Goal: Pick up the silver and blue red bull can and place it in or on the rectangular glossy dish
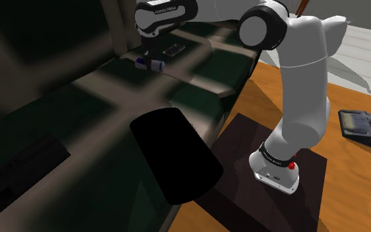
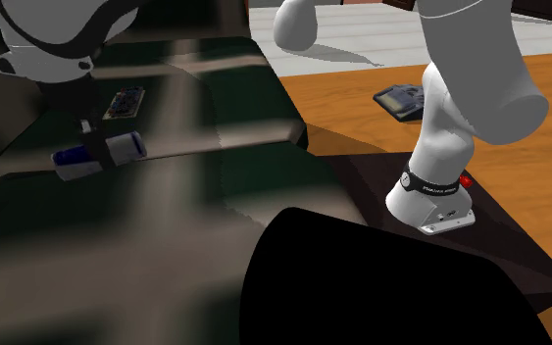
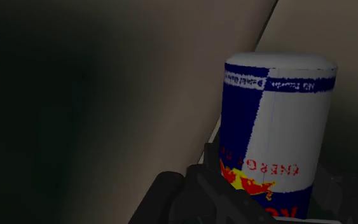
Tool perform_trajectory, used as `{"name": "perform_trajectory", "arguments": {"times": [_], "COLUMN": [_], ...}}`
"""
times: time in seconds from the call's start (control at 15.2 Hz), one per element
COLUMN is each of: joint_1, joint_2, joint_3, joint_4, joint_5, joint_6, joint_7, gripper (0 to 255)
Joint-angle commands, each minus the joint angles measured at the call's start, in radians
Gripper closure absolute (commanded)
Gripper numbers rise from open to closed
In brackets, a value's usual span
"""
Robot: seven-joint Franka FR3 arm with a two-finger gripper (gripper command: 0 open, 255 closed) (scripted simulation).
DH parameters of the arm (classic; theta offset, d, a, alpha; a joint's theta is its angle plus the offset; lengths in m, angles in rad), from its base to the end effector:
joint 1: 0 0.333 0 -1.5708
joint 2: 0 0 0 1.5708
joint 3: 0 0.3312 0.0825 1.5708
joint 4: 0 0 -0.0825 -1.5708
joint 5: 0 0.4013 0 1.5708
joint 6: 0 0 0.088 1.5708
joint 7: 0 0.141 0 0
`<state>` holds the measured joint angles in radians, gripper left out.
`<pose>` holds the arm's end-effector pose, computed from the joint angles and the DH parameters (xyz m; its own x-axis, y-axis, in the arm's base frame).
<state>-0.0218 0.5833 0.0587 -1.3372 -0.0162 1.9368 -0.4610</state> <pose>0.7466 0.0177 0.3650 0.8804 0.4736 0.0230 0.4739 -0.8806 -0.0077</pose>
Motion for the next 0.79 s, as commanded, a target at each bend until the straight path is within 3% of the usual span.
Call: {"name": "perform_trajectory", "arguments": {"times": [0.0, 0.73], "joint_1": [-0.016, -0.015], "joint_2": [-0.064, -0.086], "joint_3": [0.013, 0.013], "joint_4": [-0.089, 0.026], "joint_5": [0.032, 0.033], "joint_6": [0.008, -0.128], "joint_7": [-0.012, -0.008], "gripper": [255, 255]}}
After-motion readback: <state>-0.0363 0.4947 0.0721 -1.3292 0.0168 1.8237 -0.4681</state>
